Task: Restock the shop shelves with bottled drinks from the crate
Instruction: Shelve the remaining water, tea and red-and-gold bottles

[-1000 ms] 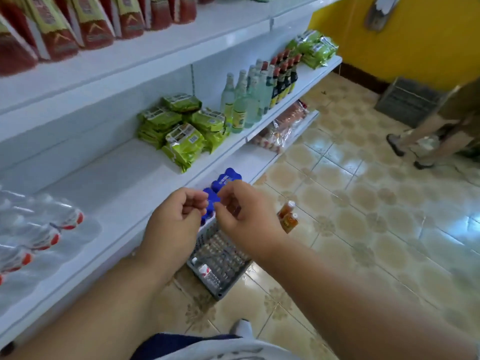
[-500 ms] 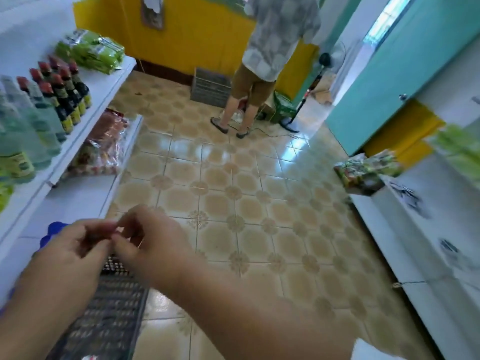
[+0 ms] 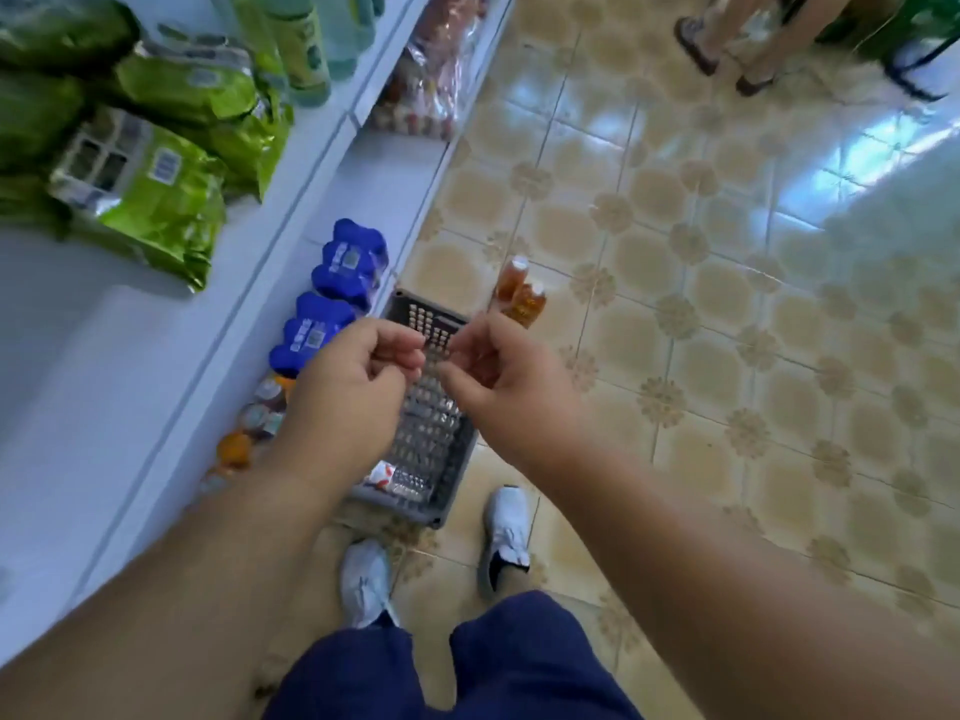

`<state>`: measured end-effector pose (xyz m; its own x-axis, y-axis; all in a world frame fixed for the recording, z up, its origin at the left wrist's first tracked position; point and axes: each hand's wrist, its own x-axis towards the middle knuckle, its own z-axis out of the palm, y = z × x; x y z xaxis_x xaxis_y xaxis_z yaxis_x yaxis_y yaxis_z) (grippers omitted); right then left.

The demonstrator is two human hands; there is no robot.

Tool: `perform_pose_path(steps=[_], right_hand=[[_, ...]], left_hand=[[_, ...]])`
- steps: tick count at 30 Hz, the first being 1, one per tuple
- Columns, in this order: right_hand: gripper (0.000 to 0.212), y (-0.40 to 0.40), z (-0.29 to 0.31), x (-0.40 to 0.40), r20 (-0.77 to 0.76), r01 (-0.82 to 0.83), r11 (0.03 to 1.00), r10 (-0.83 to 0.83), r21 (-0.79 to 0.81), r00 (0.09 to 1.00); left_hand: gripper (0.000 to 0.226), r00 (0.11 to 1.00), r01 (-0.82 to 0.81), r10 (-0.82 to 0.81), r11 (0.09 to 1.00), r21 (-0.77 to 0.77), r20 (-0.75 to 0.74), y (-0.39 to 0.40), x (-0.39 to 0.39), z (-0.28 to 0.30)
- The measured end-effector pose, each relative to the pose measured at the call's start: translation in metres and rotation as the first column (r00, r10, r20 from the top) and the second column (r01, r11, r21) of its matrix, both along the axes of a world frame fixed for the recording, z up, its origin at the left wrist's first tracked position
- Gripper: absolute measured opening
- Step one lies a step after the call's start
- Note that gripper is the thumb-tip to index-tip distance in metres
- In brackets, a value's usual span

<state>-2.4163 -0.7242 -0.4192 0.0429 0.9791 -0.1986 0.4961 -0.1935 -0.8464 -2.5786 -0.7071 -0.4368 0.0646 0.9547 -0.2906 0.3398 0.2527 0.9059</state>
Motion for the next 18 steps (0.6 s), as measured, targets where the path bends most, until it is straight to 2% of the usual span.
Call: perform_pose_path(steps=[2,6,13,15,18], right_hand=[[0.015,0.012,-0.047,-0.008,0.016,-0.024,0.999,0.025,-0.036,1.000],[0.015,0.041,-0.160,-0.029,0.063,-0.109,0.986,0.118,-0.129,0.991],[0.011,0.036,-0.393,-0.061,0.186,-0.254,0.929,0.309,-0.269,0.933],[0.010,0.027,-0.451,-0.063,0.230,-0.343,0.873,0.433,-0.346,0.872],[0.034,0.009,-0.535,-0.070,0.228,-0.497,0.685,0.682,-0.533,0.695]], left_hand=[[0.051,0.998,-0.044,0.043,0.999,-0.030,-0.045,0.004,-0.010,-0.047],[0.057,0.996,-0.038,0.027,0.993,-0.114,-0.089,0.017,-0.019,-0.156],[0.044,0.974,-0.122,0.089,0.981,-0.150,-0.210,0.005,-0.029,-0.341],[0.040,0.963,-0.146,0.102,0.976,-0.162,-0.251,-0.006,-0.033,-0.381],[0.040,0.954,-0.146,0.083,0.968,-0.206,-0.287,-0.022,-0.039,-0.435]])
